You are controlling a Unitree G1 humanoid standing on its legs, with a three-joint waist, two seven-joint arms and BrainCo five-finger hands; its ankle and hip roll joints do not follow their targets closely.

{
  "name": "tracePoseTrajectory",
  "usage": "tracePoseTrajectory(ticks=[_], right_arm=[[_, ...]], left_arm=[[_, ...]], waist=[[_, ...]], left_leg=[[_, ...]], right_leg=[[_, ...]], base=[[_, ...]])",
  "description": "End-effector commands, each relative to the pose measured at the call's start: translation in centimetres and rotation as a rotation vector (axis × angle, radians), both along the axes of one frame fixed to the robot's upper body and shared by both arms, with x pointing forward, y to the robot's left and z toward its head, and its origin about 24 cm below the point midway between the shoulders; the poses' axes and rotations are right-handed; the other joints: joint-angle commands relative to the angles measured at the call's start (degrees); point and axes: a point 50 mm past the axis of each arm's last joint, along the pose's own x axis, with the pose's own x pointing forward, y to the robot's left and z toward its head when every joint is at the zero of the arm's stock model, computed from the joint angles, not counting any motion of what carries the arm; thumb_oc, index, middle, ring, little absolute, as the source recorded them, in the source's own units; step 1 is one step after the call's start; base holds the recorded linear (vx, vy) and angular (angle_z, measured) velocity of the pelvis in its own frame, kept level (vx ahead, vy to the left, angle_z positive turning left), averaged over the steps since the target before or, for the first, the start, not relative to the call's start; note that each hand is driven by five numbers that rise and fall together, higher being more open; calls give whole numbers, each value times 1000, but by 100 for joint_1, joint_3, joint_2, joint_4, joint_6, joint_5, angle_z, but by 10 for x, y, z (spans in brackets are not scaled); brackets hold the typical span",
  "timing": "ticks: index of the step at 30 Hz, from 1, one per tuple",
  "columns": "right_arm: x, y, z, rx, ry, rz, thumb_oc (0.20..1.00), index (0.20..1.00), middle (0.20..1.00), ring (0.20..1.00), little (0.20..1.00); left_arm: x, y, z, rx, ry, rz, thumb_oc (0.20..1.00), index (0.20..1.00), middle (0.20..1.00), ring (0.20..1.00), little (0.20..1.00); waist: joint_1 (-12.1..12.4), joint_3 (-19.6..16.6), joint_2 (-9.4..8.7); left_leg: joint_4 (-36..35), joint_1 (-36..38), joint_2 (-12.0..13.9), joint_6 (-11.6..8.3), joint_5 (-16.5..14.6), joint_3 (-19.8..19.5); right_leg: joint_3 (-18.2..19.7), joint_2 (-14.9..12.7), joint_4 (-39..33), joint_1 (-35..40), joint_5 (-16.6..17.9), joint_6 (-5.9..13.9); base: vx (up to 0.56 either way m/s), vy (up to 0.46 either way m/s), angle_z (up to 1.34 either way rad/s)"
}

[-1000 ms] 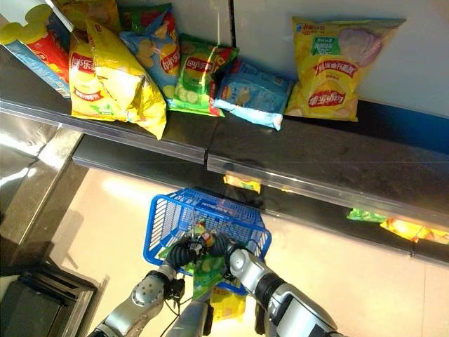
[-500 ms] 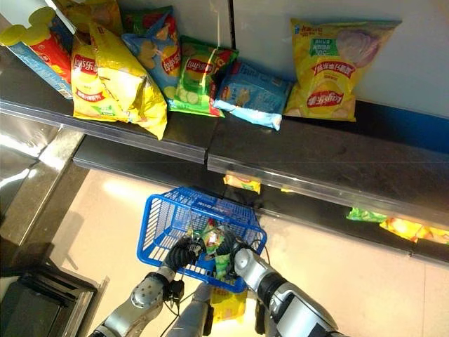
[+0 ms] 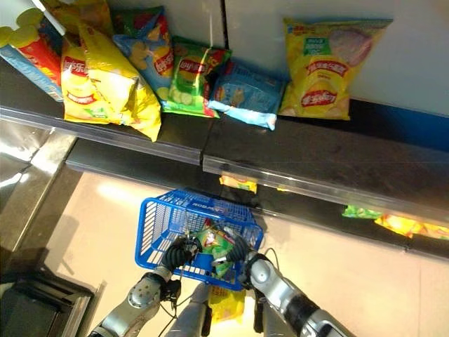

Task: Pick up the snacks into the basket

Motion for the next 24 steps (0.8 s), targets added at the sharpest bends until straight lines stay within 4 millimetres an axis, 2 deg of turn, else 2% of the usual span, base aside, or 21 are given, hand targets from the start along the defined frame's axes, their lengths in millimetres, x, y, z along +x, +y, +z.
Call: tracePoseTrajectory(ticks=[1,2,3,4,6,9,10,11,12,13,15,16,17,18,19,20,22,23,24], right_arm=[[-17,-21,-10,12,21,-19,1000,1000,1000,1000,1000],[-28,-35,-19,-27,50,-39,1000,1000,1000,1000,1000],[-49,-56,-33,-22,117,-102,1000,1000,1000,1000,1000],[-50,-57,-34,-22,119,-102,1000,1000,1000,1000,1000],[-71,-73,-49,26,194,-188,1000,1000,1000,1000,1000],[-94,-84,-67,27,281,-246,1000,1000,1000,1000,1000],[-110,-93,-80,9,344,-302,1000,1000,1000,1000,1000],[-110,-93,-80,8,344,-302,1000,1000,1000,1000,1000],[-125,-103,-94,36,408,-431,1000,1000,1000,1000,1000],[-125,-103,-94,36,408,-431,1000,1000,1000,1000,1000],[-142,-109,-107,70,475,-542,1000,1000,1000,1000,1000],[-163,-115,-120,83,556,-669,1000,1000,1000,1000,1000],[-163,-115,-120,83,556,-669,1000,1000,1000,1000,1000],[-180,-121,-129,86,622,-773,1000,1000,1000,1000,1000],[-180,-121,-129,86,622,-773,1000,1000,1000,1000,1000],[-189,-122,-133,75,657,-809,1000,1000,1000,1000,1000],[-199,-124,-137,75,694,-854,1000,1000,1000,1000,1000],[-206,-124,-140,68,726,-866,1000,1000,1000,1000,1000],[-207,-124,-140,57,738,-862,1000,1000,1000,1000,1000]], left_arm=[[4,4,38,-11,-219,-40,200,200,200,200,200],[1,14,25,10,-171,-6,200,200,200,200,200],[-6,30,13,32,-121,35,200,200,200,200,200],[-7,30,13,32,-120,35,200,200,200,200,200],[-15,45,-3,56,-55,79,200,200,200,200,200],[-29,62,-28,82,55,140,200,200,200,200,200],[-41,71,-45,116,123,173,200,200,200,200,200],[-41,71,-45,116,123,173,200,200,200,200,200],[-52,76,-60,139,193,198,200,200,200,200,200],[-52,76,-60,139,193,198,200,200,200,200,200],[-64,80,-75,148,260,214,200,200,200,200,200],[-83,82,-95,143,366,239,200,200,200,200,200],[-83,82,-95,142,366,239,200,200,200,200,200],[-102,87,-116,159,483,273,200,200,200,200,200],[-102,87,-116,159,483,273,200,200,200,200,200],[-116,91,-130,179,568,295,200,200,200,200,200],[-134,95,-143,213,662,320,200,200,200,200,200],[-154,100,-154,233,753,352,200,200,200,200,200],[-164,102,-159,245,800,361,200,200,200,200,200]], waist=[[-127,-376,-432],[-156,-469,-474],[-227,-684,-541],[-217,-682,-540],[-291,-920,-604],[-346,-1247,-645],[-372,-1468,-645],[-368,-1464,-645],[-395,-1671,-642],[-390,-1665,-641],[-405,-1849,-619],[-404,-2034,-588],[-403,-2031,-587],[-406,-2188,-563],[-406,-2184,-561],[-411,-2267,-547],[-428,-2400,-535],[-423,-2511,-521],[-419,-2545,-516]], left_leg=[[835,231,-191,76,-1299,291],[819,352,-161,77,-1337,322],[809,518,-132,95,-1408,386],[803,535,-129,95,-1411,392],[783,734,-93,112,-1471,472],[683,1043,-52,115,-1529,555],[588,1219,-37,114,-1552,599],[579,1233,-36,114,-1552,602],[506,1373,-14,115,-1564,648],[501,1384,-12,114,-1566,652],[432,1520,13,116,-1581,688],[328,1683,54,114,-1585,703],[323,1691,54,113,-1584,703],[230,1820,89,107,-1579,717],[226,1826,90,107,-1578,716],[163,1899,110,102,-1568,719],[103,2004,132,94,-1569,719],[56,2082,155,89,-1560,710],[32,2128,156,85,-1552,704]], right_leg=[[403,-386,-1443,419,908,789],[421,-376,-1510,548,913,804],[461,-368,-1622,730,920,830],[466,-365,-1630,746,922,830],[551,-338,-1779,938,957,856],[622,-285,-1984,1228,973,862],[652,-251,-2088,1361,981,856],[655,-249,-2093,1372,982,856],[677,-222,-2189,1507,991,850],[679,-220,-2193,1516,991,850],[699,-196,-2268,1642,989,844],[692,-169,-2359,1797,978,841],[692,-168,-2363,1805,979,841],[665,-163,-2416,1911,966,837],[664,-162,-2418,1917,966,837],[641,-154,-2449,1977,959,836],[625,-148,-2505,2084,952,829],[598,-139,-2547,2177,940,815],[581,-127,-2559,2221,935,806]], base=[[60,28,-6],[116,42,-8],[92,31,-17],[120,32,-24],[105,16,-33],[109,-2,-33],[91,-6,-14],[104,-16,-9],[49,-11,-4],[83,-6,-8],[77,-3,-9],[70,-12,-10],[103,-19,-8],[46,-11,-3],[66,-15,0],[52,-4,-2],[77,-10,-3],[63,-22,2],[46,-19,3]])
